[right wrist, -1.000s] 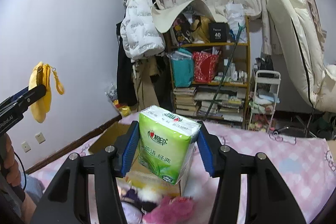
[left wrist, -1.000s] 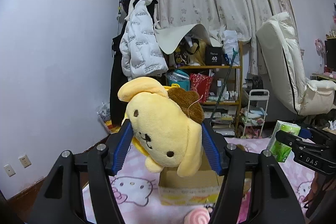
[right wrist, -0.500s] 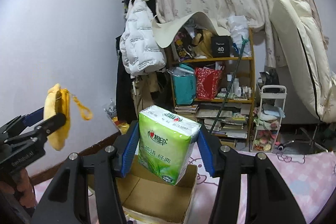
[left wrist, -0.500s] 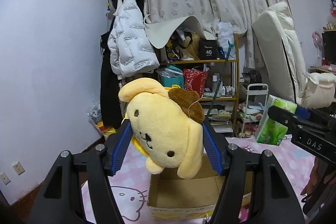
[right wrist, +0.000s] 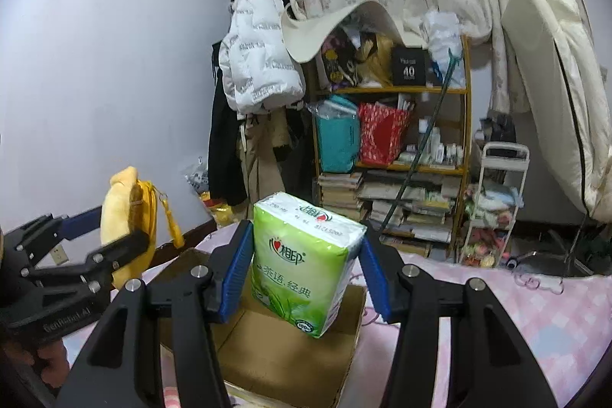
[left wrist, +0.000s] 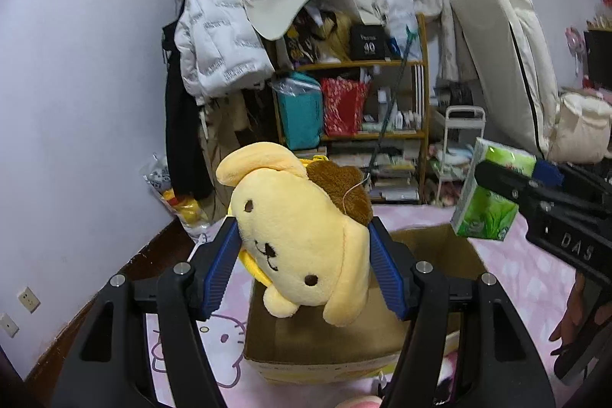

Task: Organize soft objects
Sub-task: 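Carry the plush dog and tissue pack with both grippers over the cardboard box, then open both grippers to drop the plush dog and tissue pack into the box, then withdraw both open grippers from the box toward the remaining plushes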

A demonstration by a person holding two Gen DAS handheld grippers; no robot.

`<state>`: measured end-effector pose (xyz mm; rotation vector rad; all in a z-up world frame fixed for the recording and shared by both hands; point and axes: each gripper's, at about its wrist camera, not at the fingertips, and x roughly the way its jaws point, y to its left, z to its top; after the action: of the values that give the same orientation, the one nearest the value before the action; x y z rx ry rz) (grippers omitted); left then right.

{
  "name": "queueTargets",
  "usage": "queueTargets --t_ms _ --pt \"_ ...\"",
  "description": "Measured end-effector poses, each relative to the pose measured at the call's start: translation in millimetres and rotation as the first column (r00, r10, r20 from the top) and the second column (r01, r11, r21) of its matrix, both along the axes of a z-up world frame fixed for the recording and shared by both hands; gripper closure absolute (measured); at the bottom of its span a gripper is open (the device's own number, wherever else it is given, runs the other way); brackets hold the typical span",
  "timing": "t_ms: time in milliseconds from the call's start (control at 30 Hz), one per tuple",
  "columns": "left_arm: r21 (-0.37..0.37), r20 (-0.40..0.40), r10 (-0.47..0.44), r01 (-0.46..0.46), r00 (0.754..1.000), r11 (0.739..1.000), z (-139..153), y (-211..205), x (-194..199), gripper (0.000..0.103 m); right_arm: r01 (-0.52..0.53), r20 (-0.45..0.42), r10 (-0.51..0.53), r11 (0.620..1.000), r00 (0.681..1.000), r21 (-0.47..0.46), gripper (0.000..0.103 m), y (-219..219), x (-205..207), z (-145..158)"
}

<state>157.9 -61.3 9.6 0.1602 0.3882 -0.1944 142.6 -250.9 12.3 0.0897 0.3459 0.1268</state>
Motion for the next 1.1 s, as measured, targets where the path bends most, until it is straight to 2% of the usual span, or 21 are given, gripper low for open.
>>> queueTargets --t_ms 200,333,367,433,567,600,633,700,800,900,1000,1100 --pt "0.013 -0.064 -0.019 0.019 0.998 1.0 -20.1 -5.1 7.3 0.036 -0.029 -0.061 0.032 0.998 0.998 0.048 0.045 -1.3 14.5 -18.6" --pt "0.024 -0.099 -0.022 0.024 0.995 0.999 -30.6 -6.3 10.5 0.035 -0.051 -0.111 0.055 0.998 0.992 0.035 0.045 4.8 22.0 -34.0" --pt "0.025 -0.104 -0.015 0.018 0.994 1.0 -32.7 -5.9 10.8 0.033 -0.056 -0.126 0.06 0.998 0.99 0.033 0.045 6.3 23.3 -38.0" --pt "0.016 -0.116 -0.007 0.009 0.993 1.0 -34.3 -3.8 12.0 0.024 -0.064 -0.154 0.067 0.998 0.986 0.023 0.045 8.5 25.6 -43.8" --pt "-0.002 -0.137 0.009 -0.009 0.991 1.0 -35.7 3.4 10.1 0.022 -0.083 -0.196 0.081 0.997 0.977 0.001 0.044 12.3 27.5 -50.5" --pt "-0.004 -0.14 0.016 -0.016 0.99 1.0 -36.1 5.8 8.9 0.02 -0.085 -0.199 0.083 0.996 0.976 -0.001 0.041 12.7 26.5 -50.8" --pt "-0.005 -0.144 0.023 -0.024 0.989 1.0 -36.2 7.7 8.0 0.016 -0.084 -0.198 0.082 0.996 0.977 -0.004 0.033 12.5 25.0 -49.5" --pt "-0.007 -0.15 0.04 -0.042 0.988 0.999 -35.7 11.8 3.9 0.012 -0.083 -0.183 0.081 0.997 0.98 -0.005 0.023 11.5 20.0 -45.7" --pt "0.001 -0.141 0.057 -0.058 0.988 0.998 -33.1 15.9 -4.6 0.011 -0.083 -0.169 0.079 0.996 0.983 -0.021 0.021 11.8 11.8 -37.5" --pt "0.01 -0.13 0.073 -0.072 0.989 0.997 -28.4 20.5 -15.7 0.006 -0.082 -0.165 0.074 0.996 0.984 -0.037 0.01 11.6 2.2 -28.9" --pt "0.01 -0.135 0.085 -0.085 0.987 0.996 -23.3 25.6 -25.0 0.005 -0.065 -0.126 0.058 0.996 0.99 -0.053 0.001 10.0 -15.4 -18.2" --pt "-0.002 -0.146 0.117 -0.118 0.982 0.993 -15.0 30.9 -37.2 0.005 -0.053 -0.098 0.048 0.997 0.994 -0.049 0.0 8.0 -31.5 -8.0"
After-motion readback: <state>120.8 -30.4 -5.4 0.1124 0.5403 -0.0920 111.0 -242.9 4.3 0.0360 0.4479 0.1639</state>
